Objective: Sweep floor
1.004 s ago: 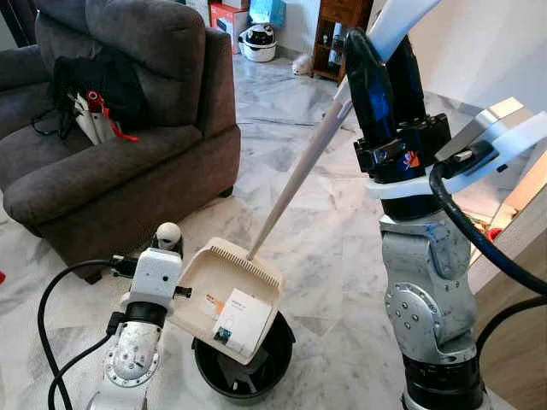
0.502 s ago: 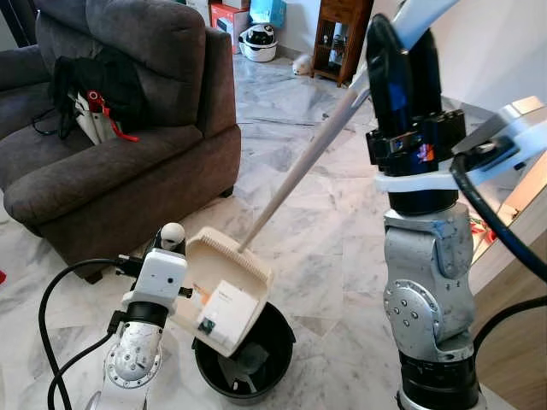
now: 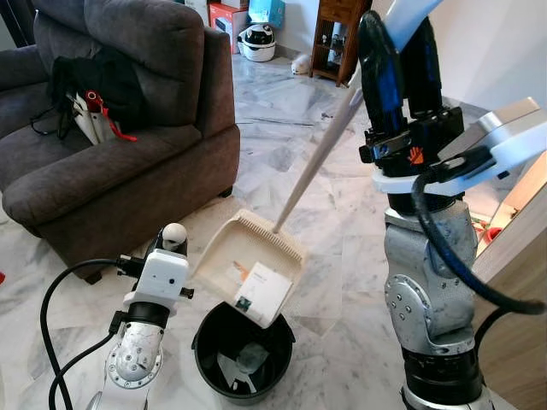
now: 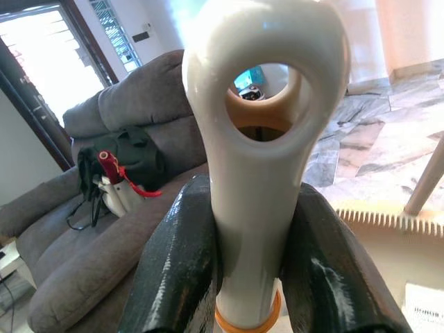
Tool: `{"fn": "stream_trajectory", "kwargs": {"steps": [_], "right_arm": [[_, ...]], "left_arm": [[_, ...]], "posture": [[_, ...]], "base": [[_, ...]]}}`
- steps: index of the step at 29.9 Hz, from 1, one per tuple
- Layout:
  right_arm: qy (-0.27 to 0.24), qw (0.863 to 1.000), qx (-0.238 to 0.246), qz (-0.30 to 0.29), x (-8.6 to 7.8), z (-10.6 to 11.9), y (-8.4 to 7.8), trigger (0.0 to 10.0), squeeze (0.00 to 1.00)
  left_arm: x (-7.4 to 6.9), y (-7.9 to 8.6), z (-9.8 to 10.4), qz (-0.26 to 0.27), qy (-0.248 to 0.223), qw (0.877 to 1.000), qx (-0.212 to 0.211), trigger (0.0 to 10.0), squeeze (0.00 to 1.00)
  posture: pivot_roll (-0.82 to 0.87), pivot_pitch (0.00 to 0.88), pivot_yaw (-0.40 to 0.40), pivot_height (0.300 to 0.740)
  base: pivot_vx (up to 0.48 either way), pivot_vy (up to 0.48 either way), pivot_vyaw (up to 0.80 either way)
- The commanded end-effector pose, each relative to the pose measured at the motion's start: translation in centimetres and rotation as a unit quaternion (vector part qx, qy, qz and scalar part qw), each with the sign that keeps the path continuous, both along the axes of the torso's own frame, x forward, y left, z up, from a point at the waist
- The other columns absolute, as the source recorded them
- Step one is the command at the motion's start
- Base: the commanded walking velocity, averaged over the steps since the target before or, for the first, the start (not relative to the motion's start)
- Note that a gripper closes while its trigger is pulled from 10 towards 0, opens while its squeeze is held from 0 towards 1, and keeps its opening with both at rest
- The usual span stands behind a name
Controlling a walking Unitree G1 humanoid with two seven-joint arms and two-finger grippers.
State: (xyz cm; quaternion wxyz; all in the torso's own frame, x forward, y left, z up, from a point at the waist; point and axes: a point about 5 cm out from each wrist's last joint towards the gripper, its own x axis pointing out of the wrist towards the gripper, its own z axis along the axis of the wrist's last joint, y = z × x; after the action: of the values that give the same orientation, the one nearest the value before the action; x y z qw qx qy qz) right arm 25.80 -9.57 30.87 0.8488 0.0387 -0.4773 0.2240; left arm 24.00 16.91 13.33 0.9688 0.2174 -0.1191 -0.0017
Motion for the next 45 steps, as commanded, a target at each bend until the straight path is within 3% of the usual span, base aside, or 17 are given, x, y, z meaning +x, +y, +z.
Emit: {"fn": "stream_trajectory", "kwargs": {"steps": [1,14,17,20,29,35,36,45], "right_arm": [[-0.053,0.999,-0.001,0.000,-0.9,1.4,0.1,10.0,0.00],[-0.067,0.998,-0.005,-0.017,-0.9,1.6,0.2,10.0,0.00],[-0.081,0.996,-0.028,-0.026,-1.0,1.6,0.4,10.0,0.00],[-0.073,0.997,0.000,-0.024,-1.0,1.8,0.1,10.0,0.00],[-0.069,0.997,0.001,-0.026,-0.8,1.8,0.0,10.0,0.00],[-0.030,0.998,-0.004,-0.055,0.4,1.0,-0.5,10.0,0.00],[-0.001,0.997,0.000,-0.083,1.2,0.2,-1.1,10.0,0.00],[0.072,0.984,0.040,-0.158,3.1,-1.6,-3.4,10.0,0.00]], "left_arm": [[0.0,-0.2,0.6,-0.008,-0.021,1.000,0.020,10.0,0.00],[0.0,-0.2,0.6,-0.010,-0.022,1.000,0.020,10.0,0.00],[0.0,-0.2,0.6,-0.009,-0.022,1.000,0.020,10.0,0.00],[0.0,-0.2,0.5,-0.009,-0.021,1.000,0.020,10.0,0.00],[0.0,-0.2,0.5,-0.010,-0.020,1.000,0.019,10.0,0.00],[0.0,-0.3,0.4,-0.010,-0.019,1.000,0.019,10.0,0.00],[0.0,-0.3,0.4,-0.010,-0.018,1.000,0.018,10.0,0.00],[0.0,-0.5,0.2,-0.013,-0.015,1.000,0.016,10.0,0.00]], "posture": [[0.17,0.007,-0.012,0.740],[0.17,0.007,-0.012,0.740],[0.17,0.004,-0.010,0.740],[0.17,0.005,-0.011,0.740],[0.17,0.005,-0.012,0.740],[0.17,0.005,-0.014,0.740],[0.17,0.007,-0.016,0.740],[0.16,0.008,-0.017,0.740]], "base": [[0.000,0.000,0.00],[0.000,0.000,0.00],[0.000,0.000,0.00],[0.000,0.000,0.00],[0.000,0.000,0.00],[0.000,0.000,0.00],[0.000,0.000,0.00],[0.000,0.000,0.00]]}}
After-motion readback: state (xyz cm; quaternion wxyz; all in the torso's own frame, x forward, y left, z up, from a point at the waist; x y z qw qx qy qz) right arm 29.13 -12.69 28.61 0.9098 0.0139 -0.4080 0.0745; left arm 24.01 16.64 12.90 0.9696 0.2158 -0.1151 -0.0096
